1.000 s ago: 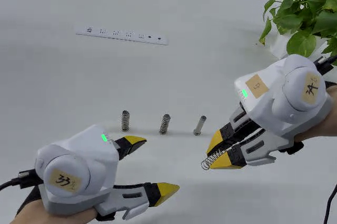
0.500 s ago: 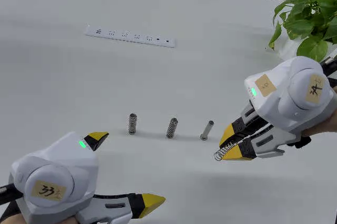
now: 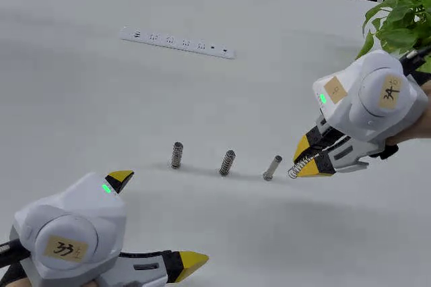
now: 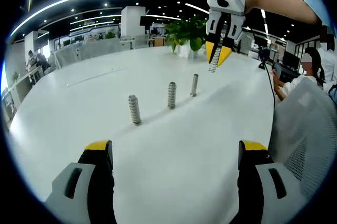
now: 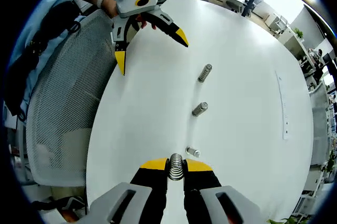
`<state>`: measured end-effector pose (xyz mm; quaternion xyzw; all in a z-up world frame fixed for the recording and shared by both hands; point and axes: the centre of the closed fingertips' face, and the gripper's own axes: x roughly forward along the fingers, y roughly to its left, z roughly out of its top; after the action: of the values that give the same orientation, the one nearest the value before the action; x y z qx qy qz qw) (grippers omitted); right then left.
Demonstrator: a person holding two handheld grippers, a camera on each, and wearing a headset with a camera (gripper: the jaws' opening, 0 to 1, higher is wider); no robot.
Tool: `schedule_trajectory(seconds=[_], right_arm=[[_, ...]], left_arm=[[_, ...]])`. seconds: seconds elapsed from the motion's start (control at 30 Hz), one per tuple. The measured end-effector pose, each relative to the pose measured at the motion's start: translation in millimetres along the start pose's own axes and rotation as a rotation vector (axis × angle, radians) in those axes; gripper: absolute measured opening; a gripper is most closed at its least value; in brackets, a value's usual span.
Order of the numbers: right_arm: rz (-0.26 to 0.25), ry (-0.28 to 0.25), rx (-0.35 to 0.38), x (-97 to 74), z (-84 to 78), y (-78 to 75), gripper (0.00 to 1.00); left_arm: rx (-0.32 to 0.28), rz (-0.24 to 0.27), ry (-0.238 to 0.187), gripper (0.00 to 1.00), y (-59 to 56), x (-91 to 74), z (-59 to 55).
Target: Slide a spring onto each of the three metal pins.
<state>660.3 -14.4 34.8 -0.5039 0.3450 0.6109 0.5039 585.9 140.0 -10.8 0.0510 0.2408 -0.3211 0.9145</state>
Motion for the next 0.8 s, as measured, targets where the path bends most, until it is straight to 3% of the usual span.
schedule_trajectory(seconds=[0.27, 0.8], right_arm=[[-0.013, 0.048, -0.045, 3.3, -2.4, -25.6, 0.08], [0.027, 0.091, -0.061, 17.1, 0.5, -21.3, 0.08]], left_arm=[[-0.020, 0.011, 0.001, 0.98, 5.0, -3.4, -3.9], [-0.047, 0.015, 0.009, 0.95, 6.0, -5.6, -10.9]])
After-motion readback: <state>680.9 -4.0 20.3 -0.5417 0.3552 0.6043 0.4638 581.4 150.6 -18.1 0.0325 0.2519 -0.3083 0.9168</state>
